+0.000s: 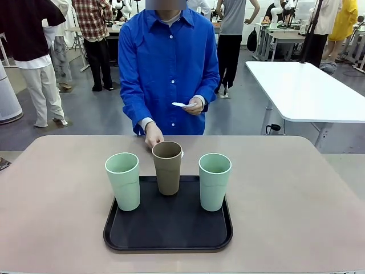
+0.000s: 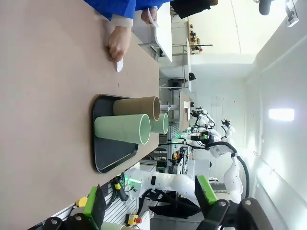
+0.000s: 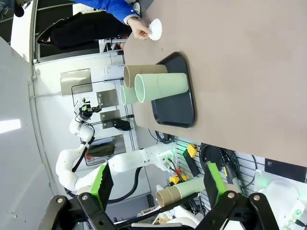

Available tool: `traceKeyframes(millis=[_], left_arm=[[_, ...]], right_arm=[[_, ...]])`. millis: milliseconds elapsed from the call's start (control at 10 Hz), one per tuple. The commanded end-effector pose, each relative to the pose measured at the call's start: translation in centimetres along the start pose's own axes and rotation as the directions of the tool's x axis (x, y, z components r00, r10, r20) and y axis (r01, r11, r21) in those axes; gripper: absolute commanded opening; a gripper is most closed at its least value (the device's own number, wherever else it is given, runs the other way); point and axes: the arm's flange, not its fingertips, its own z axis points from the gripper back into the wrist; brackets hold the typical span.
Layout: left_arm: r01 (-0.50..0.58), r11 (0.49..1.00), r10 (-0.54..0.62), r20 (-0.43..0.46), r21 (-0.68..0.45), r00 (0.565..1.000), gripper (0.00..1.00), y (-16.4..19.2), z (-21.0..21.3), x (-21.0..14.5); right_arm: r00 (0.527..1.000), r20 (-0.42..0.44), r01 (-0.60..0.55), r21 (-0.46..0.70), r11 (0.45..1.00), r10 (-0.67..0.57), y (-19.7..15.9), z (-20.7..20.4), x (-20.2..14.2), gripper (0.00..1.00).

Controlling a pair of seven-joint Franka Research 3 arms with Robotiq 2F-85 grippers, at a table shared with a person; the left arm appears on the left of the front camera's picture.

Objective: Place coasters on the table and set cups on them.
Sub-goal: Pick up one Reusable plastic cup and place it on a coaster set by the human.

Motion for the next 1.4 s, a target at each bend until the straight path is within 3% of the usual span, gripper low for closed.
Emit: traceKeyframes(millis=[0,1300], left_arm=[[-0.004,1.000,0.004,0.003,-0.007,1.000,1.00,0.00,0.05,-0.11],[-0.004,1.000,0.004,0.003,-0.007,1.000,1.00,0.00,0.05,-0.11]], right_arm=[[1.000,0.004,0.002,0.007,1.000,-0.003,-0.01,0.07,0.01,1.00],[1.000,0.004,0.002,0.007,1.000,-0.003,-0.01,0.07,0.01,1.00]])
